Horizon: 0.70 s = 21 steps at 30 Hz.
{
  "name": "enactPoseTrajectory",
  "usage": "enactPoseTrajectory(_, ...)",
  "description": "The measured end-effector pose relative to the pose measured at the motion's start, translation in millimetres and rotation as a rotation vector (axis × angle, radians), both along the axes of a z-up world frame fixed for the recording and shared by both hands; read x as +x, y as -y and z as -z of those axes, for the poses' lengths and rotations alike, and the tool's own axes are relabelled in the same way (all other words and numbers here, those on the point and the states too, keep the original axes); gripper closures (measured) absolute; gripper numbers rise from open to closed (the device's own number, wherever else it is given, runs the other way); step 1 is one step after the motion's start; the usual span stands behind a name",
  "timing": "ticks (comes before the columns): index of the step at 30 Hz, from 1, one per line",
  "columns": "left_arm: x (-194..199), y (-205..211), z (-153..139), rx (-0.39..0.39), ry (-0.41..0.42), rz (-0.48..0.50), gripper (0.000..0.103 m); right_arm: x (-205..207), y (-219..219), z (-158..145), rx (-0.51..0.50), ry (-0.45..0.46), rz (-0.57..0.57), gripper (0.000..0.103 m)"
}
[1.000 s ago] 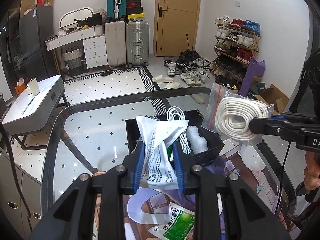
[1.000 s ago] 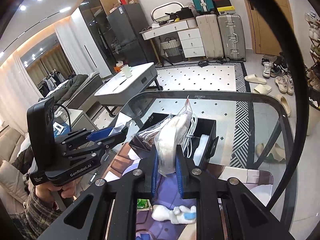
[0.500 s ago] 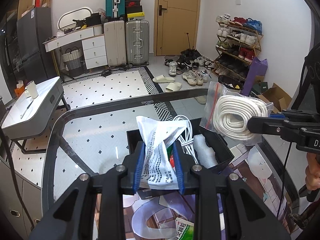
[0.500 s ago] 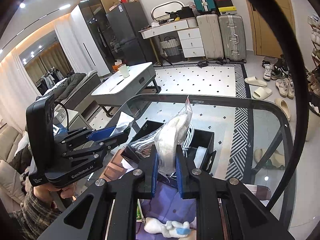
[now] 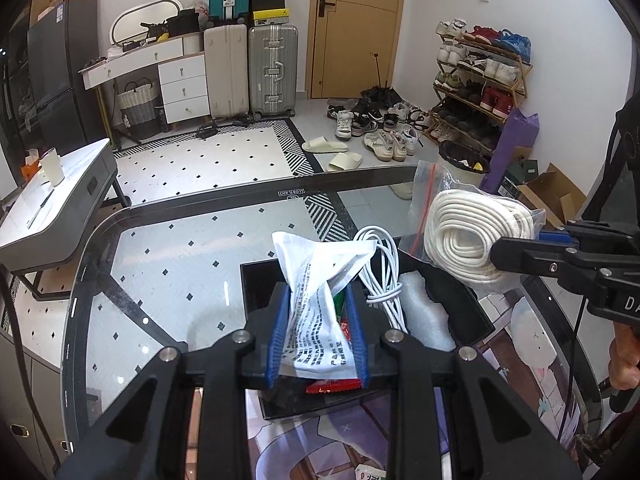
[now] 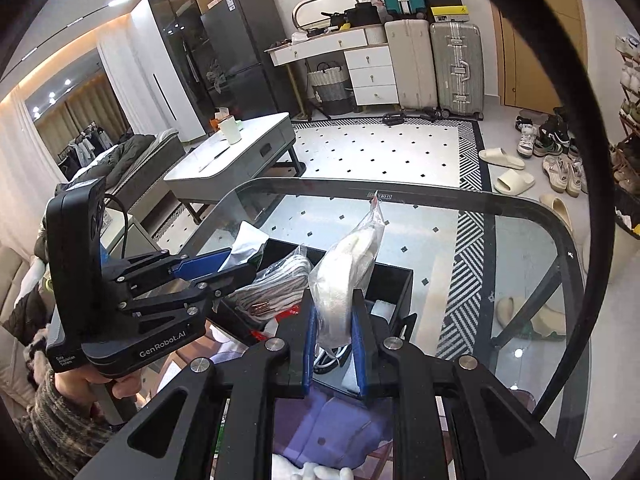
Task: Organize soft objects
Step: 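Carry the sachet with the left tool while the right carries the rope bag to the box, then lower the sachet and rope bag into the box and open both tools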
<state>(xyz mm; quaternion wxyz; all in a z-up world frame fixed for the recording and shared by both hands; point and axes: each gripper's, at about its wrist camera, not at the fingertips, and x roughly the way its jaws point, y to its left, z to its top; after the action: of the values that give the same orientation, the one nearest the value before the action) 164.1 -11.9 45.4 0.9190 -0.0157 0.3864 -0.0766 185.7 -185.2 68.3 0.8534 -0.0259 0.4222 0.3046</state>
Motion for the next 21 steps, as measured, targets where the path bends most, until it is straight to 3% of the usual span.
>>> enactPoseTrajectory(10,14.8,1.2,18.0,-0.001,-0.033,0.01,0.077,5.0,-33.3,20.8,-0.134,0.019,-0.039,0.088)
enactPoseTrajectory(21,23.0,1.3,26.5,0.004,-0.058,0.013,0.076,4.6,-60.6,51.2,-0.203,-0.014,-0.089,0.088)
